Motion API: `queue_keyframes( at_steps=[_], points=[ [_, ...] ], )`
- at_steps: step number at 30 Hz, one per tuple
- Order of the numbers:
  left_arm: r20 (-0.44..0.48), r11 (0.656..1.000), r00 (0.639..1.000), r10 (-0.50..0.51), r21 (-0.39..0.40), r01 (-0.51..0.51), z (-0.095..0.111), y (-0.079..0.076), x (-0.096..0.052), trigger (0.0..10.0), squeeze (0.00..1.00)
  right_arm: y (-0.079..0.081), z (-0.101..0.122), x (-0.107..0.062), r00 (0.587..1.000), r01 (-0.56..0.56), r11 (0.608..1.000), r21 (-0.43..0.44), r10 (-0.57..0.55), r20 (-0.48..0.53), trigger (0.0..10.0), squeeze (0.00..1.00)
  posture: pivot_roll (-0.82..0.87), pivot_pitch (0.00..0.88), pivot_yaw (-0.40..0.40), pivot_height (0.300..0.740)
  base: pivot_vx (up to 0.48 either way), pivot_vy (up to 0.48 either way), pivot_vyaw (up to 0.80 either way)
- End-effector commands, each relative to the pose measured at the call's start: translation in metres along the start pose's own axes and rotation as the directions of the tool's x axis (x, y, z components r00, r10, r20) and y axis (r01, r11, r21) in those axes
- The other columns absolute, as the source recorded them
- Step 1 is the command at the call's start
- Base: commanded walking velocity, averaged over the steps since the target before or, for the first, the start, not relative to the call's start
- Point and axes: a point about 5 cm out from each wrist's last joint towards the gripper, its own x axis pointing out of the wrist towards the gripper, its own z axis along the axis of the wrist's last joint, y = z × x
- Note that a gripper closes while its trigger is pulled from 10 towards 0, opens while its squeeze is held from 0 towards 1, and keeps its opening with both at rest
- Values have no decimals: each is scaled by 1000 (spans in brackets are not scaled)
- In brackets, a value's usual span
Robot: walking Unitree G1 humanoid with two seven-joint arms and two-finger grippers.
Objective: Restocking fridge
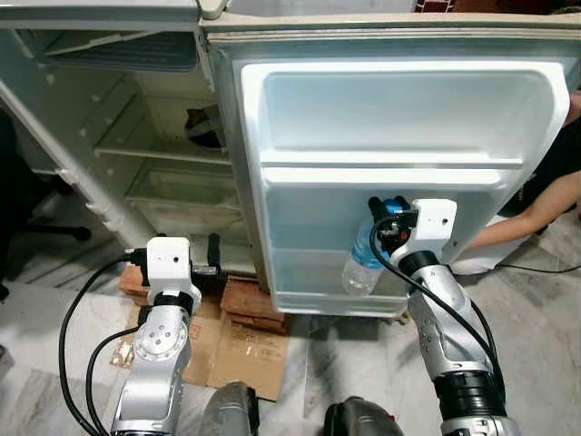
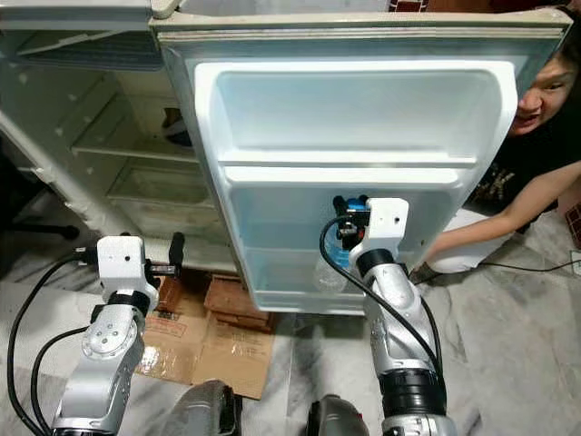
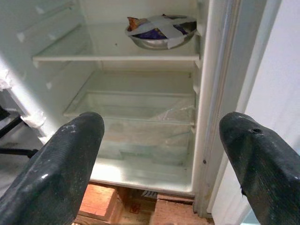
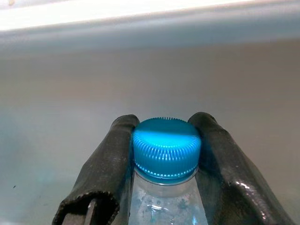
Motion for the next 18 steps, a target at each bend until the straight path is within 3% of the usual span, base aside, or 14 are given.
queue_keyframes(
  at_steps=[1, 6, 18],
  points=[
    [-2, 1000, 1000, 27, 16, -27, -2, 6, -3, 10000, 0, 4, 6, 2, 999, -16, 1000, -3, 17, 35, 10000, 0, 16, 153, 43, 670, 0, 0, 0],
    [1, 999, 999, 33, 23, -33, -1, 7, -3, 10000, 0, 4, 6, 3, 999, -28, 1000, 1, 28, 37, 10000, 0, 17, 154, 45, 640, 0, 0, 0],
    [1, 999, 999, 46, 23, -46, -1, 8, -1, 10000, 0, 2, 7, 3, 999, -14, 999, -31, 16, 48, 10000, 0, 19, 152, 44, 640, 0, 0, 0]
  ],
)
